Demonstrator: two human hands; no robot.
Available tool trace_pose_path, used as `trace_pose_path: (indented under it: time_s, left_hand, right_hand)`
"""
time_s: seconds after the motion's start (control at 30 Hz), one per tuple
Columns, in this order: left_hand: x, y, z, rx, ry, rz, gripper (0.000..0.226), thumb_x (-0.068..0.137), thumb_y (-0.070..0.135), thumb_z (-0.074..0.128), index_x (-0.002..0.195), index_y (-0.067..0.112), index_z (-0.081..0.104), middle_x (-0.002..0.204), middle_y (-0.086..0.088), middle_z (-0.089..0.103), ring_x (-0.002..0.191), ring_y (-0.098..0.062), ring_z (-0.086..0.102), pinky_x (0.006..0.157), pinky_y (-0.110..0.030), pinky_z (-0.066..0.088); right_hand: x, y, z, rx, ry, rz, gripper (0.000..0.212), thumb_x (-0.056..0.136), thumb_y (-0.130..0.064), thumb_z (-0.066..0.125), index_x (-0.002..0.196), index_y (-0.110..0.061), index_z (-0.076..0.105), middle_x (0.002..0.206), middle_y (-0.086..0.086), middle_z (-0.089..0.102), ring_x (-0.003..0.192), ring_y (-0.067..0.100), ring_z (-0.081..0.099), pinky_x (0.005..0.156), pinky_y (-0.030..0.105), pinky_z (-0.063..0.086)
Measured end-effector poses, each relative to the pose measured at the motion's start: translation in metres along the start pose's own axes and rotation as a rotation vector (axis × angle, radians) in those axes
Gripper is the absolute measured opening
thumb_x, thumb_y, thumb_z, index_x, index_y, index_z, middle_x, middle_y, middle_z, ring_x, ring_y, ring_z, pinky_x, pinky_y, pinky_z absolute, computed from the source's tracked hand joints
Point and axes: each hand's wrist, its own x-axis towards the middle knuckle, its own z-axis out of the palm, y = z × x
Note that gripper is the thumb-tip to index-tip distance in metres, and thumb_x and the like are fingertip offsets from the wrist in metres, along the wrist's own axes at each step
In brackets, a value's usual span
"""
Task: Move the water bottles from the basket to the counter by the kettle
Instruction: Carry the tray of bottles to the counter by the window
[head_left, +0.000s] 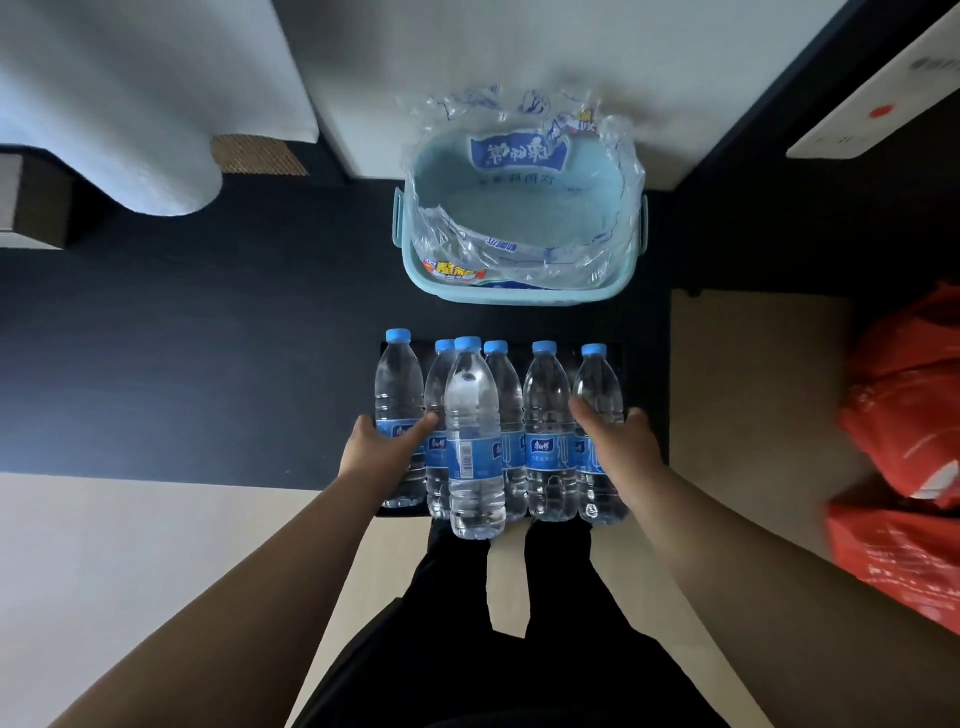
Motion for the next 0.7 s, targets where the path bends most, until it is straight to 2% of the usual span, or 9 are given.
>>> trace_pose_path:
  time_s: [0.1, 0.2, 0.3, 0.33, 0.5, 0.6, 0.7]
  left_hand:
    - [-0.015, 0.008, -0.016, 0.031, 0.011, 0.035, 0.093, 0.052, 0.085, 0.074, 0.115, 0.019, 0.056, 0.101, -0.003, 0.071, 0.084, -0.022, 0.073, 0.070, -0.042, 0.063]
    - [-0.027, 0.018, -0.034, 0.086, 0.053, 0.077, 0.088, 0.063, 0.082, 0.076, 0.117, 0.017, 0.055, 0.103, -0.003, 0.069, 0.083, -0.019, 0.071, 0.067, -0.039, 0.061]
    - [-0.041, 0.031, -0.054, 0.094, 0.079, 0.115, 0.083, 0.062, 0.082, 0.075, 0.111, 0.017, 0.060, 0.094, 0.000, 0.072, 0.066, -0.010, 0.072, 0.043, -0.025, 0.051]
    - [-0.046, 0.035, -0.062, 0.100, 0.082, 0.130, 0.084, 0.060, 0.084, 0.073, 0.109, 0.017, 0.062, 0.092, 0.001, 0.073, 0.065, -0.010, 0.072, 0.041, -0.023, 0.049]
    - [-0.061, 0.048, -0.098, 0.099, 0.111, 0.194, 0.088, 0.054, 0.089, 0.069, 0.108, 0.019, 0.061, 0.092, 0.000, 0.073, 0.074, -0.017, 0.074, 0.058, -0.036, 0.062]
    - [-0.068, 0.055, -0.118, 0.078, 0.127, 0.245, 0.090, 0.053, 0.090, 0.070, 0.109, 0.020, 0.059, 0.092, 0.002, 0.073, 0.073, -0.015, 0.075, 0.054, -0.034, 0.061]
    - [-0.076, 0.058, -0.134, 0.054, 0.167, 0.263, 0.088, 0.054, 0.089, 0.072, 0.108, 0.020, 0.059, 0.091, 0.002, 0.073, 0.072, -0.015, 0.074, 0.055, -0.034, 0.061]
  right_hand:
    - [-0.016, -0.017, -0.007, -0.040, 0.009, -0.061, 0.118, 0.068, -0.082, 0.072, 0.152, -0.009, 0.032, 0.122, 0.007, 0.061, 0.088, 0.016, 0.063, 0.058, 0.029, 0.044]
    - [-0.035, -0.033, -0.011, -0.066, 0.026, -0.121, 0.111, 0.069, -0.083, 0.070, 0.145, -0.008, 0.038, 0.112, 0.007, 0.066, 0.081, 0.019, 0.068, 0.055, 0.029, 0.047]
    - [-0.055, -0.047, -0.016, -0.134, 0.033, -0.200, 0.109, 0.073, -0.085, 0.064, 0.149, -0.012, 0.034, 0.113, 0.004, 0.064, 0.079, 0.016, 0.066, 0.054, 0.028, 0.047]
    - [-0.061, -0.052, -0.017, -0.156, 0.040, -0.227, 0.108, 0.076, -0.084, 0.062, 0.151, -0.012, 0.032, 0.114, 0.003, 0.063, 0.079, 0.015, 0.066, 0.054, 0.028, 0.047]
    - [-0.090, -0.076, -0.019, -0.170, 0.069, -0.334, 0.105, 0.083, -0.078, 0.061, 0.155, -0.011, 0.026, 0.115, 0.004, 0.060, 0.082, 0.012, 0.062, 0.057, 0.028, 0.045]
    - [-0.107, -0.090, -0.017, -0.159, 0.084, -0.373, 0.106, 0.083, -0.077, 0.060, 0.156, -0.009, 0.025, 0.112, 0.005, 0.062, 0.083, 0.014, 0.065, 0.056, 0.028, 0.044]
    - [-0.118, -0.101, -0.016, -0.146, 0.082, -0.406, 0.098, 0.084, -0.075, 0.062, 0.149, -0.008, 0.035, 0.113, 0.010, 0.065, 0.084, 0.018, 0.067, 0.057, 0.029, 0.046]
